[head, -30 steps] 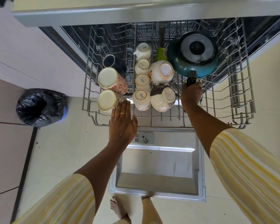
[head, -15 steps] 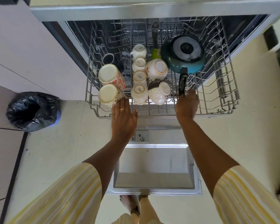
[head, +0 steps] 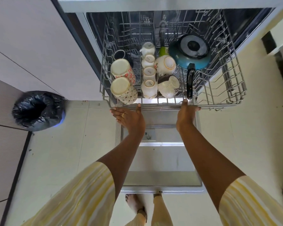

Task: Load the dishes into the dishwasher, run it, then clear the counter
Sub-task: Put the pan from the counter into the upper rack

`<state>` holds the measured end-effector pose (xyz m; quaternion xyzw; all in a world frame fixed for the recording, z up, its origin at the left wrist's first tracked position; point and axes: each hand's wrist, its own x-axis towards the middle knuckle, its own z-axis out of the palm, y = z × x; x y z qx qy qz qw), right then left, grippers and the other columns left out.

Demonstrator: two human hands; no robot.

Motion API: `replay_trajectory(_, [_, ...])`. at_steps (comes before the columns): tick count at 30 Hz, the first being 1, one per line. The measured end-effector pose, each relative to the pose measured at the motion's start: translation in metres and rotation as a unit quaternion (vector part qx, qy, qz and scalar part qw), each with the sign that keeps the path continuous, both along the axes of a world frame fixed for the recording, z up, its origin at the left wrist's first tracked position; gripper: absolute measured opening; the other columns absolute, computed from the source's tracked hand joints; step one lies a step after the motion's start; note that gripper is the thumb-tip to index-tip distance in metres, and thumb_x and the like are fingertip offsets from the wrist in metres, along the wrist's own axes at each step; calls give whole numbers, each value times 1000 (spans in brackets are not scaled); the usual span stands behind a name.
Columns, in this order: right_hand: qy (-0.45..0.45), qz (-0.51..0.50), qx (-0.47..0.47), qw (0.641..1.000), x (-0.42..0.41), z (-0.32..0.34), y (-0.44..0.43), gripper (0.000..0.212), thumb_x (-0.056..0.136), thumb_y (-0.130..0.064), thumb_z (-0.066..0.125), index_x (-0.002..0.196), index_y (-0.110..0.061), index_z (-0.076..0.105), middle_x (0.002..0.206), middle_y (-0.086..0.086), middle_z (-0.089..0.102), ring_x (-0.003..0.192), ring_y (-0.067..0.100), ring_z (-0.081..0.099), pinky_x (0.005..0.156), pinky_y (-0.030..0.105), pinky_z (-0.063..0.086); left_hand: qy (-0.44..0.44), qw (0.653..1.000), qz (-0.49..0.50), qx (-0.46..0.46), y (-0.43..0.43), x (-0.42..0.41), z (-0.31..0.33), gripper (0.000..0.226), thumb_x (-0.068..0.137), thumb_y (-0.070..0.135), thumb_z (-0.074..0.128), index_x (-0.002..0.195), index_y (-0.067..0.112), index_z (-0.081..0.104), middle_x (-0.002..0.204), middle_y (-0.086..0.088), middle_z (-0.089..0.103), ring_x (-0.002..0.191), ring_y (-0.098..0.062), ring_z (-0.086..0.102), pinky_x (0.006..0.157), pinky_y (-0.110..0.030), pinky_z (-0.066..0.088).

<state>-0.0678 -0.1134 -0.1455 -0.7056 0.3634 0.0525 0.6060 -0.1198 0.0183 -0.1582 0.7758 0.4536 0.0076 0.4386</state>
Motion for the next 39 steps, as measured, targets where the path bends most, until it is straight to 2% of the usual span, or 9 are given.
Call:
replay_trajectory(3, [15, -24, -6, 1000, 1, 0, 5, 53, 99, -27, 39, 145, -7, 21, 144, 17, 38, 128, 34, 41, 96, 34, 39, -17, 999, 20, -30, -1, 6, -5, 101, 90, 45, 52, 141, -8, -17, 153, -21, -18, 143, -32, -14, 115, -38, -6])
replay_trajectory(7, [38, -9, -117, 992, -3, -7, 7, 62, 99, -31, 39, 148, -4, 10, 132, 19, 52, 120, 32, 51, 90, 34, 41, -59, 996, 42, -48, -4, 9, -13, 98, 91, 41, 51, 141, -5, -19, 153, -19, -20, 142, -31, -17, 114, -38, -9])
replay_trajectory(10, [17, -21, -147, 989, -4, -8, 6, 62, 98, -29, 43, 146, -2, 15, 129, 19, 55, 118, 32, 52, 90, 33, 41, -85, 994, 54, -40, -10, 9, -17, 96, 91, 38, 50, 141, -5, -19, 153, -20, -19, 142, -33, -16, 113, -36, -10])
replay_trajectory(18, [-22, -65, -116, 991, 10, -17, 13, 58, 96, -27, 48, 145, -3, 24, 119, 15, 63, 113, 28, 56, 94, 34, 42, -141, 988, 52, -31, -5, 22, -25, 94, 92, 33, 51, 141, -3, -21, 152, -18, -24, 141, -33, -20, 111, -32, -10])
replay_trajectory(25, [-24, 3, -174, 984, 50, -21, 9, 59, 94, -34, 50, 136, 4, 34, 114, 21, 64, 111, 34, 56, 84, 27, 38, -145, 988, 42, -14, 3, 62, -24, 97, 89, 43, 47, 141, -6, -18, 152, -22, -22, 141, -37, -17, 113, -36, -8])
replay_trajectory(29, [-67, 25, -183, 980, 82, -15, 13, 45, 91, -35, 56, 114, 4, 52, 111, 19, 65, 105, 30, 58, 77, 23, 33, -133, 990, 39, 8, 16, 98, -23, 94, 92, 36, 51, 142, -7, -16, 152, -23, -20, 141, -38, -16, 114, -42, -7])
replay_trajectory(34, [-101, 78, -187, 974, 138, -8, 19, 43, 93, -37, 54, 116, -1, 58, 118, 15, 62, 110, 27, 55, 77, 24, 36, -129, 991, 25, 16, 31, 155, -14, 95, 91, 39, 51, 142, -7, -15, 152, -24, -18, 142, -37, -14, 114, -41, -6])
replay_trajectory(37, [-89, 98, -174, 976, 174, -6, 21, 41, 96, -37, 46, 113, -2, 60, 113, 16, 64, 101, 27, 58, 77, 31, 41, -114, 993, -8, 32, 43, 183, -13, 99, 89, 44, 52, 142, -7, -14, 152, -26, -16, 142, -36, -14, 115, -40, -6])
replay_trajectory(39, [-87, 90, -155, 980, 192, -6, 23, 35, 98, -31, 45, 109, -5, 65, 108, 15, 67, 87, 22, 57, 68, 27, 39, -108, 993, -27, 38, 50, 197, -14, 99, 89, 43, 52, 142, -7, -14, 151, -26, -16, 142, -36, -14, 115, -38, -7])
